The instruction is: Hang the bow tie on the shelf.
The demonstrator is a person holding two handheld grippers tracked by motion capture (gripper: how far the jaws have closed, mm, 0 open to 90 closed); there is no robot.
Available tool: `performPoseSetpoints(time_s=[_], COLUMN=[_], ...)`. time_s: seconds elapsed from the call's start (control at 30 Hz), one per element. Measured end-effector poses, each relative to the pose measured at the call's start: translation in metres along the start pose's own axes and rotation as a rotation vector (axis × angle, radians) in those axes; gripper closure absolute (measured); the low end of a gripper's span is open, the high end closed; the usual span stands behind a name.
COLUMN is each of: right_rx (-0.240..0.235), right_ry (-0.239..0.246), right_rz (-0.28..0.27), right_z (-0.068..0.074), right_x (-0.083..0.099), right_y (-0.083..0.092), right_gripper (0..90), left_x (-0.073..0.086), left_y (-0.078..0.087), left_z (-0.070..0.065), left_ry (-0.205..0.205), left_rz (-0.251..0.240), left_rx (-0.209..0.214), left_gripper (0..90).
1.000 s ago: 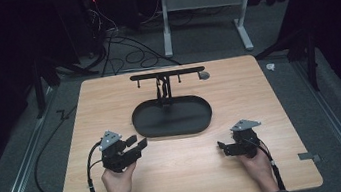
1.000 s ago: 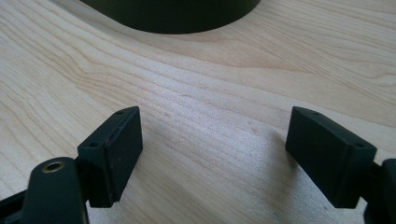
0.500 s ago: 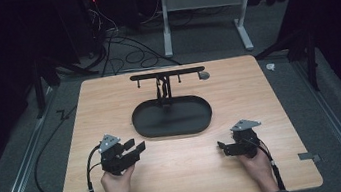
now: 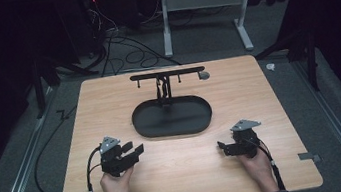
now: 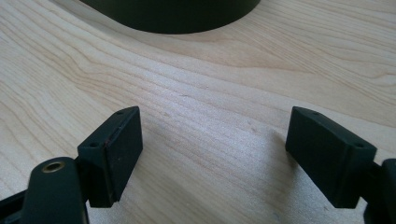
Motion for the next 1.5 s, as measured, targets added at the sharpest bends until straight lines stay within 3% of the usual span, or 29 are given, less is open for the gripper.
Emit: performPoseSetpoints(time_s=[0.43, 1.0, 1.5], right_rx=[0.001, 0.0, 0.0], right_ry=[0.0, 0.001, 0.0], right_rz=[0.001, 0.0, -0.002], right_z=[0.0, 0.0, 0.0], right_x=[0.0, 0.0, 0.0], right_y=[0.0, 0.0, 0.0], right_gripper=[20.1, 20.1, 20.1], left_x=[0.005, 0.012, 0.019], left_y=[-0.009, -0.023, -0.033], left_z=[0.009, 0.019, 0.024], left_ry=[-0.005, 0.016, -0.021], left_rz=[0.019, 0.04, 0.06], left_rx=[-0.056, -0.087, -0.136], left_gripper=[47.9, 47.6, 47.2])
Point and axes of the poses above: each handheld gripper's, and its own axes: y roughly backward along the jaws, x roughly out of its underside, z roughly to its left, the point moved 3 cm from there along -y, roughly forward along the jaws, and after that the axes turned 11 degrees about y, right-handed, at the moved point
